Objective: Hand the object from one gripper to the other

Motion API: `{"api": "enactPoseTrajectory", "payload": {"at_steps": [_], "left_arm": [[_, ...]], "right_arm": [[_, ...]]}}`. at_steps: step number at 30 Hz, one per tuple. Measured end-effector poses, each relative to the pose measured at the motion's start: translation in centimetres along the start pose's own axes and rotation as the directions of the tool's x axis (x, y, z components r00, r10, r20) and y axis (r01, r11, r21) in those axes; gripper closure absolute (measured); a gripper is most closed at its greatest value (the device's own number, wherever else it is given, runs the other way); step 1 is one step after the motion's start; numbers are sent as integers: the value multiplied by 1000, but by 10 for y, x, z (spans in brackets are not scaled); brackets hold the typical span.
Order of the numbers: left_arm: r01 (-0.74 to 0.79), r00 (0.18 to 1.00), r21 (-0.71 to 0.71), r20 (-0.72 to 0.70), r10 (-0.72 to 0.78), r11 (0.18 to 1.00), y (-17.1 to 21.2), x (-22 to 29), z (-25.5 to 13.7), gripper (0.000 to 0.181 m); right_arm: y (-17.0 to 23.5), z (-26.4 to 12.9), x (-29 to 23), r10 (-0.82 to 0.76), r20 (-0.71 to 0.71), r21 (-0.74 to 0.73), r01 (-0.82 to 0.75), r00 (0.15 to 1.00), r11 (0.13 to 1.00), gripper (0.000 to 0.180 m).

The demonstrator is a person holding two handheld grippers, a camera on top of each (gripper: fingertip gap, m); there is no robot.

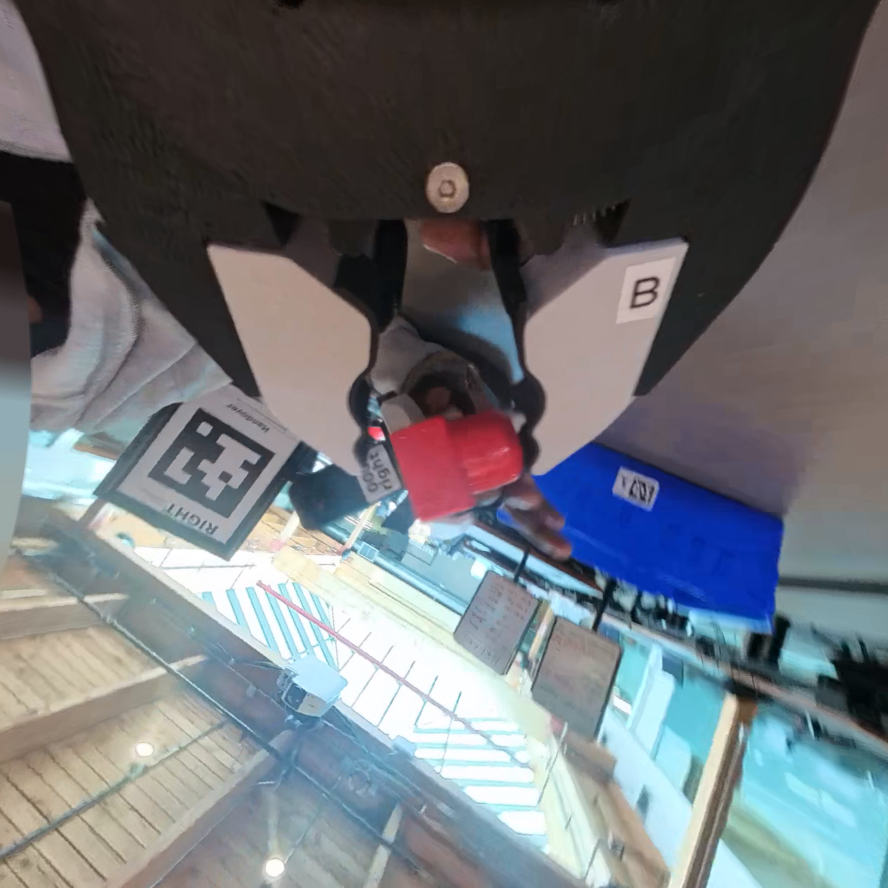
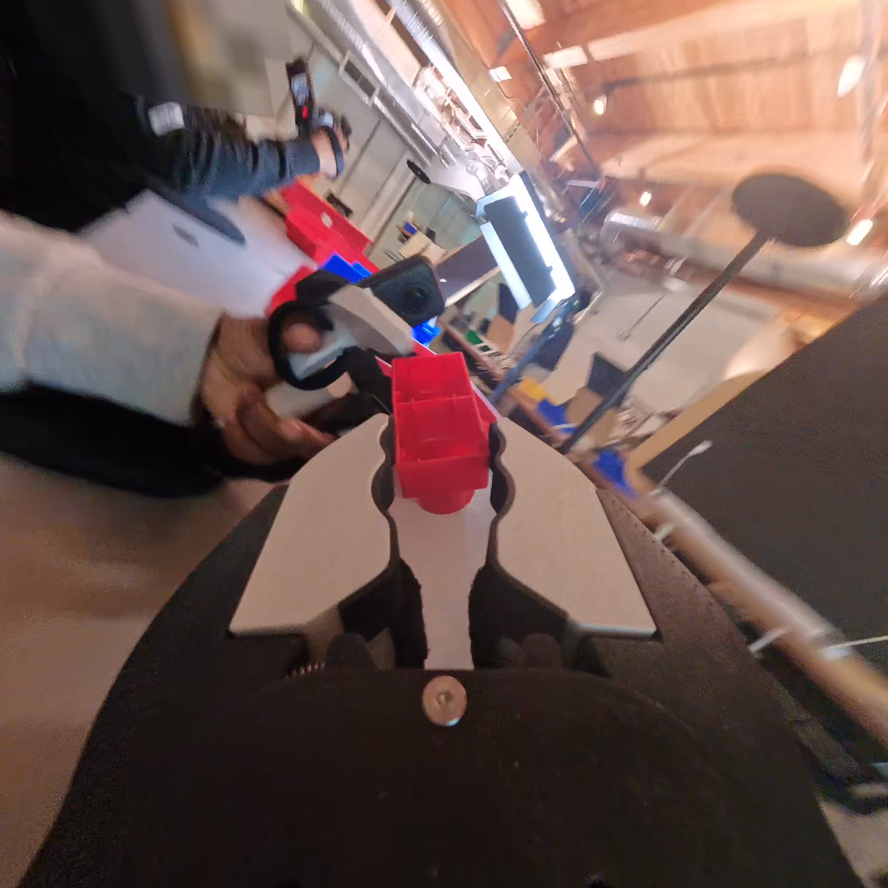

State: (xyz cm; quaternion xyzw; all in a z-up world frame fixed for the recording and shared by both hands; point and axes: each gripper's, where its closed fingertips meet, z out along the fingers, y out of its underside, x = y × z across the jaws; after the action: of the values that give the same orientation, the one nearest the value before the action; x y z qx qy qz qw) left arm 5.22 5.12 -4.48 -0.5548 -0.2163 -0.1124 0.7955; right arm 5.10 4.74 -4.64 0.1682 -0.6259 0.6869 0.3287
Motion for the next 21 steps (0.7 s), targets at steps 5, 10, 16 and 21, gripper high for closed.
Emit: {"api": "enactPoseTrajectory", "payload": {"at_steps": [5,10,16,21], "left_arm": [[-408,909,11,103,405,913,-5,8,2,99],[-236,968,-70,65,241,969,7,2,4,108],[-246,966,-104,51,252,964,14,3,4,144],[10,1000,13,17,-10,1000,-3,-2,-5,145]], "right_arm": [[9,-10,8,735,196,-107,-731,649,674,143],[6,-12,-3,830,287,-181,-823,479,538,143],[5,-10,-6,807,283,-179,-798,518,575,143],[-7,-5,12,349,69,101,-355,935,929,98]]}}
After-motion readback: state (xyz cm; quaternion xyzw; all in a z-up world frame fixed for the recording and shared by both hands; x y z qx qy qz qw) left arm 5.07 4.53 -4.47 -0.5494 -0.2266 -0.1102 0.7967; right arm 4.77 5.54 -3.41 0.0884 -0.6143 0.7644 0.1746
